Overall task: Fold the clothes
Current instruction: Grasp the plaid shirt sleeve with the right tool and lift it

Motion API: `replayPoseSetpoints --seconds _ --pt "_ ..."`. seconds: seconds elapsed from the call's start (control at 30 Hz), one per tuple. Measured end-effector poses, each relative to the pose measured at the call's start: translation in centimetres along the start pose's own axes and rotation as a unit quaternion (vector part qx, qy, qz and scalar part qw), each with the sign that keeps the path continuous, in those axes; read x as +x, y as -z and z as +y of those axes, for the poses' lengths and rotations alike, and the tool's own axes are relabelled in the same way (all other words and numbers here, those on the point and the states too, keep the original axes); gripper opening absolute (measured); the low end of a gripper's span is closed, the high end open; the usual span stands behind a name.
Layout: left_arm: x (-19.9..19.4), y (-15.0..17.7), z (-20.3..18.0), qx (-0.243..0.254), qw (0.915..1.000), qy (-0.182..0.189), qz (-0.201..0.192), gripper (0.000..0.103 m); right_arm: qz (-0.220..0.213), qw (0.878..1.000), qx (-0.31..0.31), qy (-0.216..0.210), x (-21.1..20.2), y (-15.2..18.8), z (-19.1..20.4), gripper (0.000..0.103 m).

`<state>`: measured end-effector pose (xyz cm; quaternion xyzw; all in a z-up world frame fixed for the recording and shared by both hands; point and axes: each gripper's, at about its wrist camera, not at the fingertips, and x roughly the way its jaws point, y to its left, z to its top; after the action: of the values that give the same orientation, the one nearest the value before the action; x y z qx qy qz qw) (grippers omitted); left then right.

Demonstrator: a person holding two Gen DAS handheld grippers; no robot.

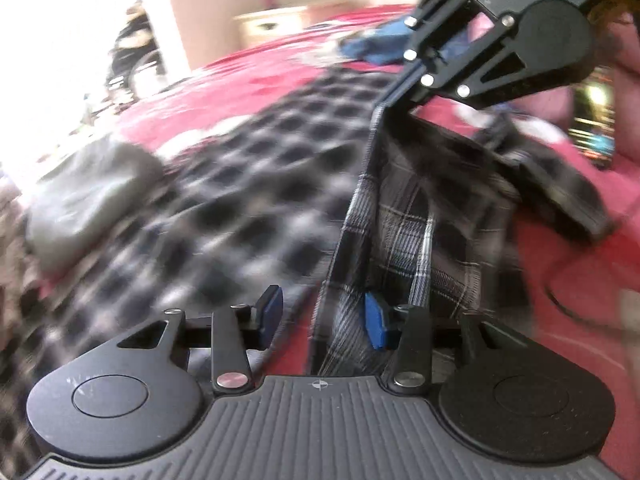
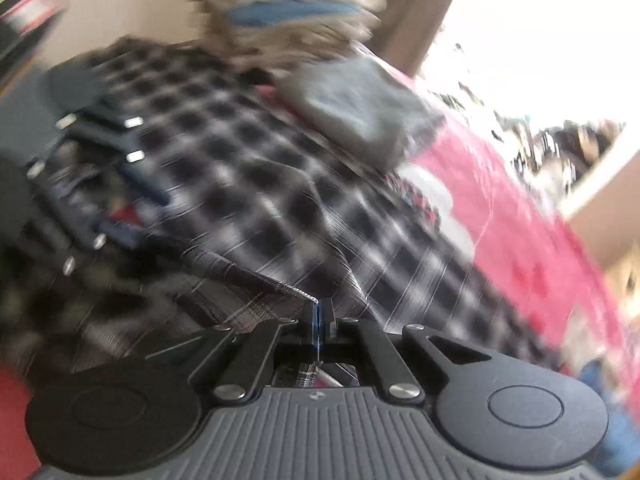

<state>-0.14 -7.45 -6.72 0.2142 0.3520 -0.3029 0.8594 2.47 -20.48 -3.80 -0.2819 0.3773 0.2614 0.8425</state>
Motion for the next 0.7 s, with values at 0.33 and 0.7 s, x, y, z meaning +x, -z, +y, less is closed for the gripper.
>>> replayPoseSetpoints --seconds 0.33,0.7 --pt "2.5 -0.1 2.5 -0.087 0.9934 -0.073 0.019 0.046 -0.025 0.920 0.387 0.055 1.7 4.2 -11.1 0.041" --pt "-0.3 -1.2 2.2 -0.091 0.9916 -0.088 -0.025 0.047 -0.002 0.949 0.314 -0.022 -8.4 9.5 -7.0 0.042"
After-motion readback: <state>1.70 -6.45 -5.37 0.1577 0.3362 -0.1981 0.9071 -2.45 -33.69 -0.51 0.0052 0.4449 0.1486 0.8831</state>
